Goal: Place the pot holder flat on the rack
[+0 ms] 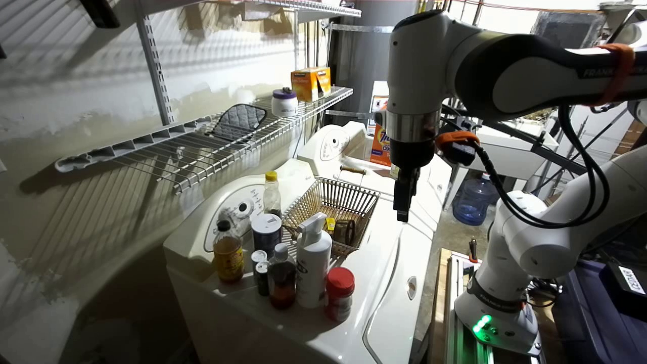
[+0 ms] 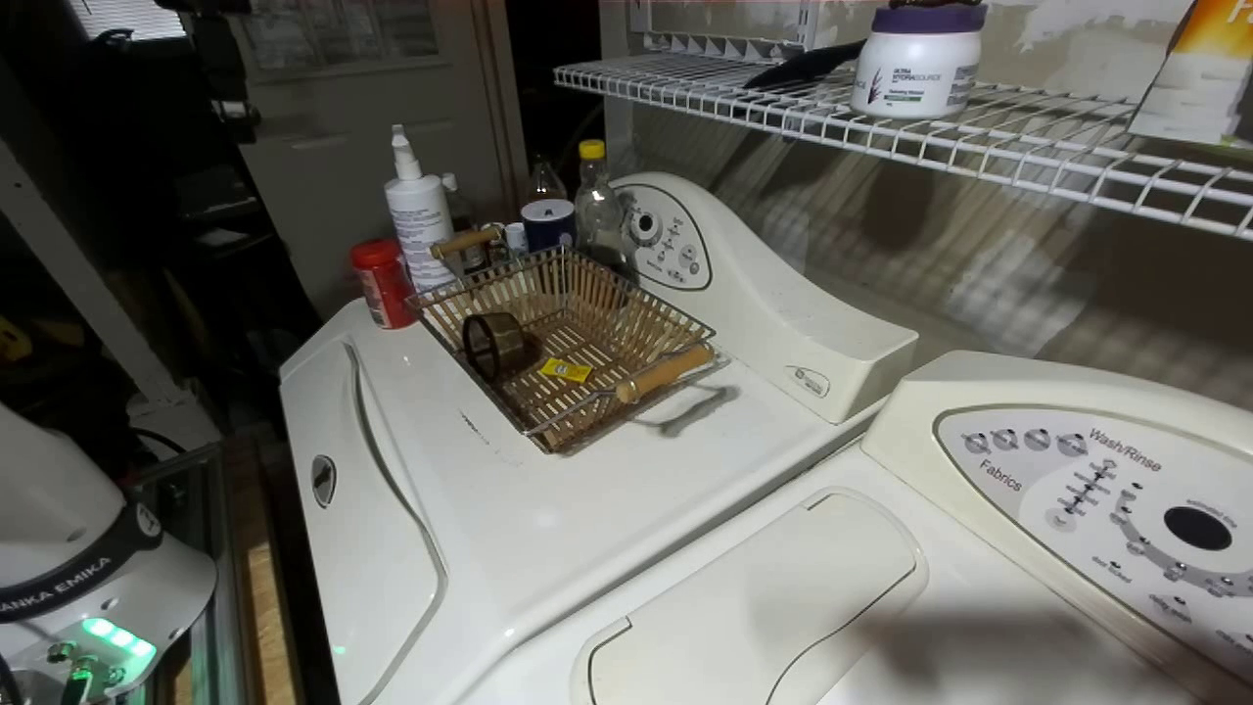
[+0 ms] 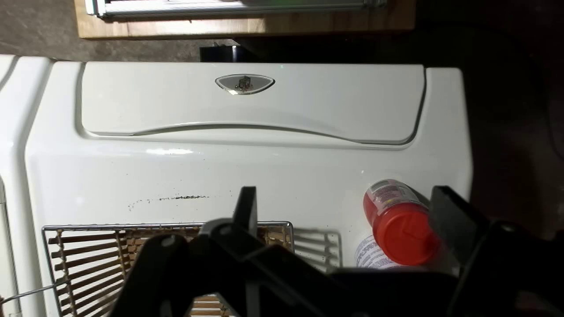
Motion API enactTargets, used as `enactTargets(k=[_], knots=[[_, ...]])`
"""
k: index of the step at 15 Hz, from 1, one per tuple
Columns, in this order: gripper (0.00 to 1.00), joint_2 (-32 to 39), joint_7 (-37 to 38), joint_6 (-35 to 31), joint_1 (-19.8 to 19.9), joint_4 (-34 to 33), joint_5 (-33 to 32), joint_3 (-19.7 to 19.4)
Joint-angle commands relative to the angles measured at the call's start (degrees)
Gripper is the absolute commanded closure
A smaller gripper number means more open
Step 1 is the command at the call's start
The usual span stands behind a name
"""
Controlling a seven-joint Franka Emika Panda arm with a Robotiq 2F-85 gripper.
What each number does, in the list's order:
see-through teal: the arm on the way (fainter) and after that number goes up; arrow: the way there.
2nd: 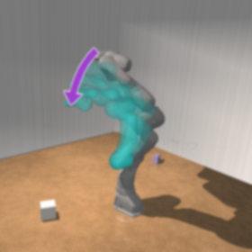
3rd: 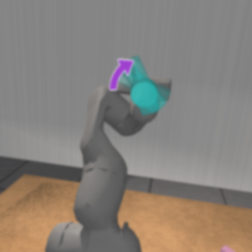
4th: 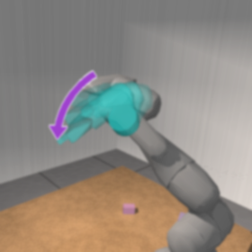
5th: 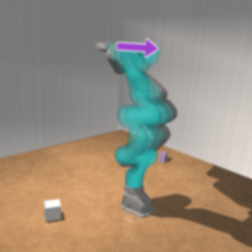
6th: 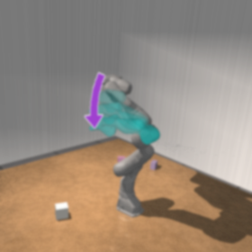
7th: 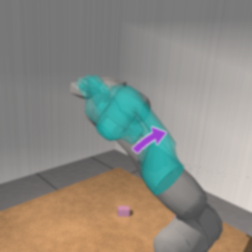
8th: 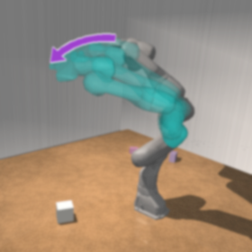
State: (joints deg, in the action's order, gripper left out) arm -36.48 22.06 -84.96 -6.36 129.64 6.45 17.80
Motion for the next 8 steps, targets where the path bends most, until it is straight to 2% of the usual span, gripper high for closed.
enactTargets(k=[1, 6, 8], knots=[[0.0, 0.1, 0.1, 0.1, -0.3, -0.1, -0.1, -0.2], [0.0, 0.6, 0.2, -0.2, -0.1, -0.4, -0.2, -0.3], [0.0, 3.4, -2.7, -2.9, 0.5, -2.3, -1.4, -1.4]])
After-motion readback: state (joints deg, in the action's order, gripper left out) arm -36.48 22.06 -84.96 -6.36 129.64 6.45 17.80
